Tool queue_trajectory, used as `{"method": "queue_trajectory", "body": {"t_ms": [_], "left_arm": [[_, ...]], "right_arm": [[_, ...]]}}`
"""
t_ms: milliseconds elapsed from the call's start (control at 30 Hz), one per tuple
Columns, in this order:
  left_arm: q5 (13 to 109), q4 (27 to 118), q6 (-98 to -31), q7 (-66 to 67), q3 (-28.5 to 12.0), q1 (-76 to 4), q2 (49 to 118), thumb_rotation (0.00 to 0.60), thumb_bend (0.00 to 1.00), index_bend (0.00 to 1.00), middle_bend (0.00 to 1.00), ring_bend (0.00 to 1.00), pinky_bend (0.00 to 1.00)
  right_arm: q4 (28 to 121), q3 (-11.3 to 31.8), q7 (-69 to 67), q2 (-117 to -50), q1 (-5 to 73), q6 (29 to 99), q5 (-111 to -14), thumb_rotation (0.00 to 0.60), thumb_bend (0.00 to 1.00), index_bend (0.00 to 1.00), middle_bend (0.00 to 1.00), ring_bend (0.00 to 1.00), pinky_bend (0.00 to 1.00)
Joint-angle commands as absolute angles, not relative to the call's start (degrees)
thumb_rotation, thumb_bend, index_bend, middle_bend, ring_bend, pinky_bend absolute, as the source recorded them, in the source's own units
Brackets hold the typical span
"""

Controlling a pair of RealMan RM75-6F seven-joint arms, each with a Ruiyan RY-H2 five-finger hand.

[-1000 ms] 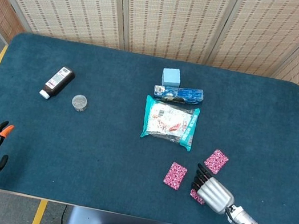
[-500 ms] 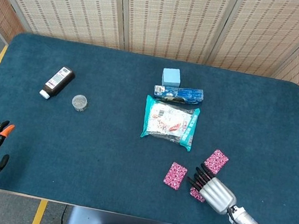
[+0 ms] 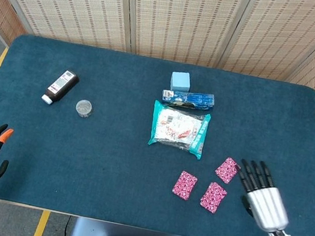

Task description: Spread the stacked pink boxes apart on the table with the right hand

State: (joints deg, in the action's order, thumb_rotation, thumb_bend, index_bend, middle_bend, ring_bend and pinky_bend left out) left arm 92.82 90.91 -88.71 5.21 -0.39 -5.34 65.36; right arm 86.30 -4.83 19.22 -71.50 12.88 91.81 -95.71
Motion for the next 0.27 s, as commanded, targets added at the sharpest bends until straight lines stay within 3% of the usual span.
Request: {"method": "queue_trajectory", "body": {"t_ms": [33, 267], "left_arm": [[93.6, 89.6, -89.4, 4.6, -0.6, -5.3, 66.2, 0.6, 0.46, 0.0, 0.0, 0.0, 0.12], [93.3, 90.3, -89.1, 5.7, -0.4, -5.1, 66.2, 0.6, 0.46, 0.0, 0.0, 0.0, 0.11]], "right_arm": [[89.0, -2.1, 13.8, -70.2, 5.7, 100.4, -92.3, 0.6, 0.25, 0.0, 0.0, 0.0, 0.0], [88.9, -1.2, 11.4, -69.9, 5.1, 100.3, -92.5, 0.6, 0.25, 0.0, 0.0, 0.0, 0.0]]}}
